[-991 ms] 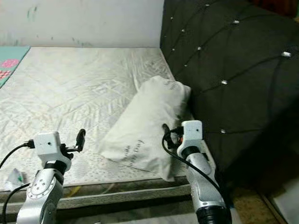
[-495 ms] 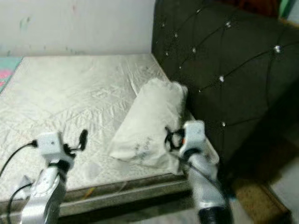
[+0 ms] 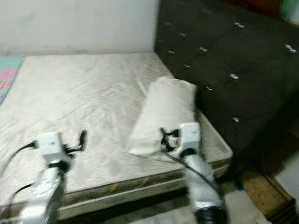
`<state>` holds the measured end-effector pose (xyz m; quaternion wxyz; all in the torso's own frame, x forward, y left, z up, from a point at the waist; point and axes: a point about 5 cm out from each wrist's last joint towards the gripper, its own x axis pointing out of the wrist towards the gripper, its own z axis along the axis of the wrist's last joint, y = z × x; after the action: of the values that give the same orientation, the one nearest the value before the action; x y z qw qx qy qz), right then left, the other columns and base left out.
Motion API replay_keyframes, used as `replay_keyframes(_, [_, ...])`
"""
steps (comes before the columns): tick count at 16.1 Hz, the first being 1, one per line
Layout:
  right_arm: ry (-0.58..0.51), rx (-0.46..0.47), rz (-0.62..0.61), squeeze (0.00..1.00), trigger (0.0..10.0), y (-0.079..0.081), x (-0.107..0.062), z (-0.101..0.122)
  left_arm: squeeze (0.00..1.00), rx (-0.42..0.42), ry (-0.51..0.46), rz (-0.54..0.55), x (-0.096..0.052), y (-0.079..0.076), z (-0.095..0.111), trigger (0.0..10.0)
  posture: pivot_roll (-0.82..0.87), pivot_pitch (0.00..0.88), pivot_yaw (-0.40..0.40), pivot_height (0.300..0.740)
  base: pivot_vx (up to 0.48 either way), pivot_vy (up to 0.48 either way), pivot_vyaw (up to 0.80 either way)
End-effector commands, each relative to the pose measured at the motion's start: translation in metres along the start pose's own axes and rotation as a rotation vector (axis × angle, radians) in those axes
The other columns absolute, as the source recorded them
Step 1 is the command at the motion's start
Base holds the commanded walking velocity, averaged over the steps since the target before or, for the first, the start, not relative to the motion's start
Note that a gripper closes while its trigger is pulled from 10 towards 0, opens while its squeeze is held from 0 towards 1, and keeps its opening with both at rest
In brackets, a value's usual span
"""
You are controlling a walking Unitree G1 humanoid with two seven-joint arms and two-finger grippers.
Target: Clean up the room
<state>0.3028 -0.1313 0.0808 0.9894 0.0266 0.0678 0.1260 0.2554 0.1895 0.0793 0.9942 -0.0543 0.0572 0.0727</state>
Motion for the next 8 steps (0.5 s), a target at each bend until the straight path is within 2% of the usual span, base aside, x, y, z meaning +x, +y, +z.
replay_keyframes(1, [-0.018, -0.03, -0.01, 0.0, 10.0, -0.0086, -0.0008, 0.006, 0.0, -0.004, -0.023, -0.016, 0.0026, -0.0064, 0.0051, 10.0, -0.05, 0.0, -0.058, 0.74, 0.0, 0.48, 0.62])
replay_keyframes(4, [-0.015, -0.021, -0.008, 0.0, 10.0, -0.0077, 0.0003, 0.0056, 0.0, 0.017, -0.047, -0.019, 0.0045, -0.0054, 0.007, 10.0, -0.05, 0.0, -0.06, 0.74, 0.0, 0.48, 0.8])
replay_keyframes(8, [-0.02, -0.02, -0.008, 0.0, 10.0, -0.0062, 0.0029, 0.0067, 0.0, 0.014, -0.046, -0.024, 0.0061, -0.0045, 0.0073, 10.0, -0.04, 0.0, -0.056, 0.74, 0.0, 0.472, 0.0])
